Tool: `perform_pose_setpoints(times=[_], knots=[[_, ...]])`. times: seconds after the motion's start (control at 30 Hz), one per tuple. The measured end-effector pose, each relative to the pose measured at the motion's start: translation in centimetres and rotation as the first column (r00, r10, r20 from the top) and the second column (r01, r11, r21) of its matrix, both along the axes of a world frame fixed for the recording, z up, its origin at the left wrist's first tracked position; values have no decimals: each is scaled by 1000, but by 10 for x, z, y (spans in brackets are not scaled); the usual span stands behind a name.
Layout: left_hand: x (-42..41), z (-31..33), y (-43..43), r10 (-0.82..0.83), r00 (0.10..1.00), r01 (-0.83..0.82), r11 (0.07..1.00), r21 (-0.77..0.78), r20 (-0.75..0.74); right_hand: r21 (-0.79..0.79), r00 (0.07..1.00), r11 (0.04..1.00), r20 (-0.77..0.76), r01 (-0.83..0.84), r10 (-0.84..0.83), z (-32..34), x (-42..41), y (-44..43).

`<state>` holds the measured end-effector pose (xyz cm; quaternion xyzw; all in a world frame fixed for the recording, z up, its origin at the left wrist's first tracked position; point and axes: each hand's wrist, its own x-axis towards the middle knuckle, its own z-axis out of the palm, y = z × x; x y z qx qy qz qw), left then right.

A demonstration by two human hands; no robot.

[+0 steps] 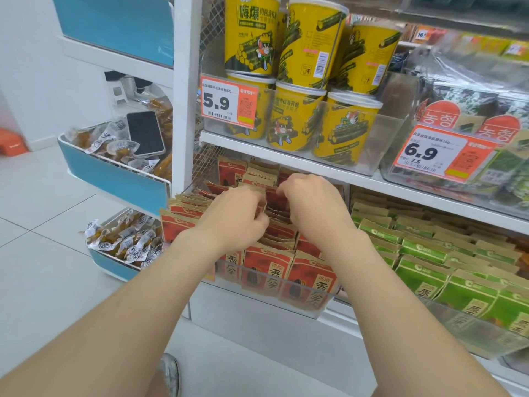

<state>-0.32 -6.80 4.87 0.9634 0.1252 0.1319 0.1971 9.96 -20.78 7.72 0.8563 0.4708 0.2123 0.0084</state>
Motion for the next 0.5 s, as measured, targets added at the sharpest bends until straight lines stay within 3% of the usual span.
perform_pose_setpoints(times=[0.1, 0.17, 0.27, 0.37, 0.5], knots=[[-4, 4, -2, 64, 995, -53, 991, -122, 82, 265, 992, 957, 77, -120, 103, 3, -2, -13], [-6, 8, -2, 96, 983, -76, 989, -128, 159, 465, 980, 862, 108, -201, 170, 4, -10, -22], [-11, 19, -10, -24, 939, 99, 975, -201, 343, 684, 957, 688, 53, -243, 286, 10, -27, -38], [-19, 34, -29, -157, 881, 323, 889, -324, 445, 871, 895, 480, -126, -108, 429, 23, -45, -57], [-30, 46, -67, -57, 843, 374, 777, -506, 535, 935, 745, 294, -337, 196, 575, 33, -54, -76]])
